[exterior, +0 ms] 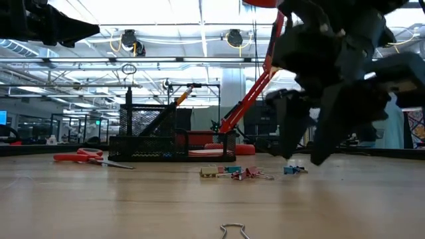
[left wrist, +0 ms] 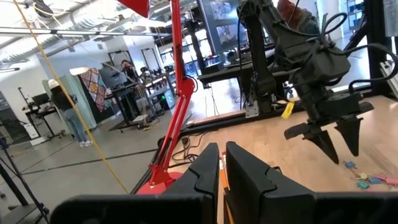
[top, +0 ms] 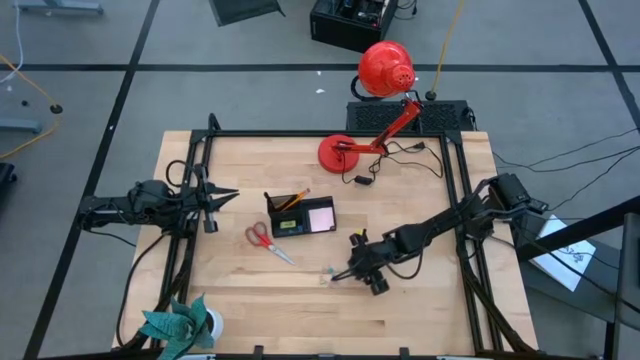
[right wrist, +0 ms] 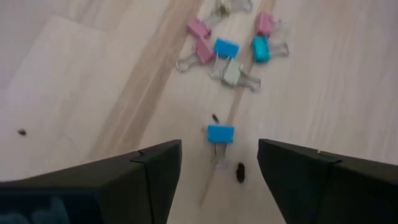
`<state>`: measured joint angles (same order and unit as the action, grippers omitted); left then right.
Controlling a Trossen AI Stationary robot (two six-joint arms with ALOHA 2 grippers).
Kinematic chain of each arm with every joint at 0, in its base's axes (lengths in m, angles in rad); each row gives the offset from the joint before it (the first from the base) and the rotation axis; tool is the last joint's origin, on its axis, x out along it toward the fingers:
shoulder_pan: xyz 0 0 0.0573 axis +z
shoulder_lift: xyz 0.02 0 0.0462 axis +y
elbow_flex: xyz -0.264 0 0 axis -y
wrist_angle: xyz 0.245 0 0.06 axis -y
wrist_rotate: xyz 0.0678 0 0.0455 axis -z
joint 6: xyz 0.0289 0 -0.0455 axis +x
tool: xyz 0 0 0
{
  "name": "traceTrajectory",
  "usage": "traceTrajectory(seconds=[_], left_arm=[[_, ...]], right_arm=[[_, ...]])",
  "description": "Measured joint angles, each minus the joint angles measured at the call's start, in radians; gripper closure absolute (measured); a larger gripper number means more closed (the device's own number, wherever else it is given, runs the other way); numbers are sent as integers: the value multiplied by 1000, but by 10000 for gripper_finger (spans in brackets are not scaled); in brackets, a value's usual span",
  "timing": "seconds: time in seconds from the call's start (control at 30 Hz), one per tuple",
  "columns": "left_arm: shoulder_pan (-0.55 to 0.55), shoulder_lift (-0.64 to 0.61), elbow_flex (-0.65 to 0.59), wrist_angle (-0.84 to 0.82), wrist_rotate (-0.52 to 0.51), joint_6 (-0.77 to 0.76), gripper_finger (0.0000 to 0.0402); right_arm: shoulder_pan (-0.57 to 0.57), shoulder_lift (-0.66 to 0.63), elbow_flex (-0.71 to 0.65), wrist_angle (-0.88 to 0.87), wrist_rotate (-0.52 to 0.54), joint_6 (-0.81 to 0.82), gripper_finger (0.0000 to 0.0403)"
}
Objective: Pick and place office supplies into organizer
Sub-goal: Put the blue binder clip into the mesh desk organizer
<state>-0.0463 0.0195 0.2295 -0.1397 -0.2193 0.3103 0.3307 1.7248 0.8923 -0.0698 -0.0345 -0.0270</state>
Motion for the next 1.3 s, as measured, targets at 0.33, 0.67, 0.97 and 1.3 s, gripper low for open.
traceTrajectory(seconds=[0.33,0.67,0.97,1.3], left_arm=[[0,0,0,1,-1,20,366],[0,0,0,10,-11,21,366],[0,0,0,7,-12,22,366],[0,0,0,7,-17,23,366]], right_arm=[[-10,2,-30,105,-26,-57,210],[-63,93,-28,172,-128,-49,226],[-77,94,-66,101,-176,11,240],[-68,68,-68,23,-175,3,241]])
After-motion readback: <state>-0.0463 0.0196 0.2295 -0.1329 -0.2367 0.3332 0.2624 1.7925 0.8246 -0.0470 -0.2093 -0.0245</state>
